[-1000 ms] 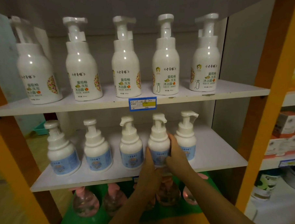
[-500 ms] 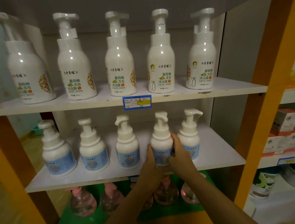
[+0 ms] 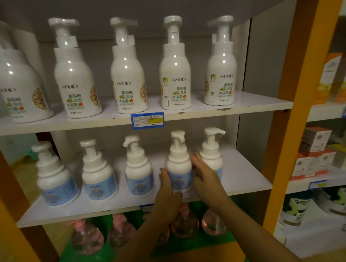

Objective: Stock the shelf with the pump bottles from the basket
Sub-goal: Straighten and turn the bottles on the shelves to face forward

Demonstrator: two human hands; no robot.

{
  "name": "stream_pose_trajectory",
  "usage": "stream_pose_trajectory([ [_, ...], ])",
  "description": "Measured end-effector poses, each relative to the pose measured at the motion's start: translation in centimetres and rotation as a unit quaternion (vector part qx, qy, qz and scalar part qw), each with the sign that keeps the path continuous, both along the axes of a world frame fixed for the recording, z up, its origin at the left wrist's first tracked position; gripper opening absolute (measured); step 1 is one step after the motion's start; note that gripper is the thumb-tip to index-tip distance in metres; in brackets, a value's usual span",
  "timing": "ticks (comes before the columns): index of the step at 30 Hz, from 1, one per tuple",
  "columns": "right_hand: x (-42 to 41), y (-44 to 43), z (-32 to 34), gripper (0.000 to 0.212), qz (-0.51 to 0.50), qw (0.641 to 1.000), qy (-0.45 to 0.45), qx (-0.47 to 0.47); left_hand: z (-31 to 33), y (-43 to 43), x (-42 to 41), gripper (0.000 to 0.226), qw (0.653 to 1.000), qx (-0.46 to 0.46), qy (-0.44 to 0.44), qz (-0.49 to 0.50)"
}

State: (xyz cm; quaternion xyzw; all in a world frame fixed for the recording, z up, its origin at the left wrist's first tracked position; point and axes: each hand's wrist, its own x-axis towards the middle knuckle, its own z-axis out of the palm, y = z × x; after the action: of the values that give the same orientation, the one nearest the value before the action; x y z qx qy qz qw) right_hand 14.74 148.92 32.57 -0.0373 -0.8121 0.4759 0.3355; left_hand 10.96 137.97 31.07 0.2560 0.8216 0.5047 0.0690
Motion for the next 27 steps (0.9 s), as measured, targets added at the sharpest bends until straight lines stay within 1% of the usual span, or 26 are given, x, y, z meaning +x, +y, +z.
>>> stream_pose_trajectory([
  [1, 0.6, 0.4, 0.1, 0.040, -0.022, 1.000, 0.009, -0.009, 0.0, -0.1, 0.8, 0.073, 0.999, 0.017, 0.026, 0.033],
  [3, 1.8, 1.4, 0.3, 0.037, -0.094, 0.992, 0.055, -0.064, -0.4, -0.3, 2.6, 0.066, 0.989, 0.068, 0.106, 0.073],
  [4, 2.4, 2.1, 0.4, 0.036, -0.132, 0.984, 0.075, -0.094, -0.8, -0.2, 3.4, 0.062, 0.986, 0.082, 0.131, 0.065],
  [5, 2.7, 2.9, 0.5, 0.036, -0.163, 0.977, 0.075, -0.118, -1.2, 0.1, 4.1, 0.058, 0.986, 0.080, 0.142, 0.041],
  [6, 2.8, 4.0, 0.5, 0.038, -0.177, 0.973, 0.049, -0.139, -1.5, 0.7, 4.6, 0.057, 0.988, 0.068, 0.135, 0.009],
  [7, 2.8, 4.9, 0.5, 0.044, -0.167, 0.973, 0.002, -0.160, -1.6, 1.4, 4.9, 0.058, 0.992, 0.052, 0.113, -0.018],
  [9, 2.3, 6.4, 0.2, 0.057, -0.101, 0.974, -0.103, -0.177, -1.1, 3.4, 5.1, 0.063, 0.996, 0.052, 0.060, -0.032],
  [11, 2.0, 6.9, 0.0, 0.063, -0.043, 0.973, -0.174, -0.147, -0.3, 5.3, 4.7, 0.068, 0.998, 0.053, 0.033, -0.019],
  [12, 1.8, 6.8, -0.1, 0.062, -0.026, 0.972, -0.192, -0.135, -0.1, 6.0, 4.3, 0.069, 0.999, 0.045, 0.018, -0.013],
  [15, 1.9, 6.1, -0.7, 0.054, 0.003, 0.973, -0.185, -0.138, 0.2, 7.0, 2.9, 0.066, 0.999, 0.029, -0.023, -0.003],
  [18, 2.4, 5.5, -1.2, 0.044, 0.011, 0.977, -0.157, -0.141, -0.1, 7.3, 2.6, 0.066, 0.999, 0.032, -0.031, 0.000],
  [20, 2.9, 5.8, -1.3, 0.051, 0.020, 0.980, -0.171, -0.105, -0.4, 7.6, 2.7, 0.065, 0.999, 0.037, -0.030, -0.004],
  [22, 3.1, 6.5, -1.1, 0.058, 0.026, 0.977, -0.197, -0.076, -0.5, 7.9, 2.9, 0.064, 0.998, 0.042, -0.047, -0.015],
  [25, 3.1, 7.2, -0.8, 0.057, 0.011, 0.974, -0.211, -0.079, -0.4, 8.3, 3.4, 0.070, 0.998, 0.025, -0.042, -0.040],
  [27, 3.2, 7.2, -0.9, 0.055, -0.007, 0.976, -0.204, -0.076, -0.4, 8.6, 3.4, 0.064, 0.997, 0.034, -0.051, -0.044],
])
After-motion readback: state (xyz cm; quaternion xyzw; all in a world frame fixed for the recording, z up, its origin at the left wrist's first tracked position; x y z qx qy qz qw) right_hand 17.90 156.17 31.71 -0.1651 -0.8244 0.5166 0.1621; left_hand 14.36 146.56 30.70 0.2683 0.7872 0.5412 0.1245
